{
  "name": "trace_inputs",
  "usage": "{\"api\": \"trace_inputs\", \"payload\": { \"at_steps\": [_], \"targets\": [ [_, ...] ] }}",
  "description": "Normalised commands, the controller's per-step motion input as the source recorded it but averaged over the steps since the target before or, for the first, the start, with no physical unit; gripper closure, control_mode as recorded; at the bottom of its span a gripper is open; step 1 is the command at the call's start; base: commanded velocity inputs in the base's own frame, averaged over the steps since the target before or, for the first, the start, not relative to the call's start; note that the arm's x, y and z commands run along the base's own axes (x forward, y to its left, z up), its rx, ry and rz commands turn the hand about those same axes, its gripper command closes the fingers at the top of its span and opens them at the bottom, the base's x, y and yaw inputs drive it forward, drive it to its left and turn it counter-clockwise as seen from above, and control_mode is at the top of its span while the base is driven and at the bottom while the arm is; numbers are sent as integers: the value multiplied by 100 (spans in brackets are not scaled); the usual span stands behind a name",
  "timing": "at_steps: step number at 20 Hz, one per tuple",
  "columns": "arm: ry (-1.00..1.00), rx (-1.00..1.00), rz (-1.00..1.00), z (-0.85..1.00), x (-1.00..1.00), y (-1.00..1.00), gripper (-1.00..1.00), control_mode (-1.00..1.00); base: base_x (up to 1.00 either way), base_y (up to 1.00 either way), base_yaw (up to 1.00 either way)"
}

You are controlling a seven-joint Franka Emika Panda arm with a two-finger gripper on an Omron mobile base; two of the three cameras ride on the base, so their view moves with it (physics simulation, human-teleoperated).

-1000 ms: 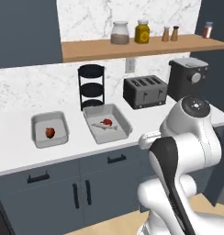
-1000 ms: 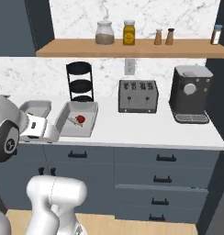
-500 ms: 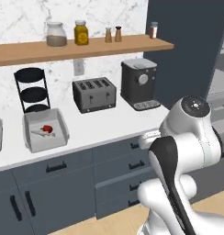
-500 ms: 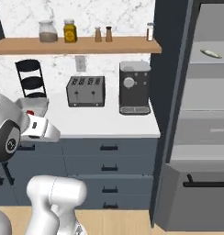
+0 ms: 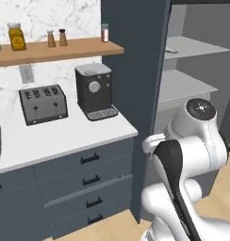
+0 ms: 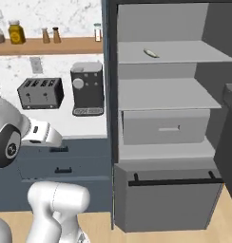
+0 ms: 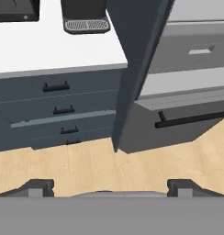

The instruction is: Place one bell pepper and one fish in each tupperware on the nearby counter, to pack two identical lunches.

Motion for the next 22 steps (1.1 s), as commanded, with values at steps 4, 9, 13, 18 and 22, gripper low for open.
{"api": "trace_inputs", "payload": {
  "at_steps": [4,9,13,18,22],
  "targets": [
    [0,0,0,0,0,0,-100,100,10,-100,-4],
    [0,0,0,0,0,0,-100,100,21,-100,-1],
    [0,0,0,0,0,0,-100,100,36,-75,3],
    [0,0,0,0,0,0,-100,100,82,0,22],
    [0,0,0,0,0,0,-100,100,83,-2,28]
  ]
}}
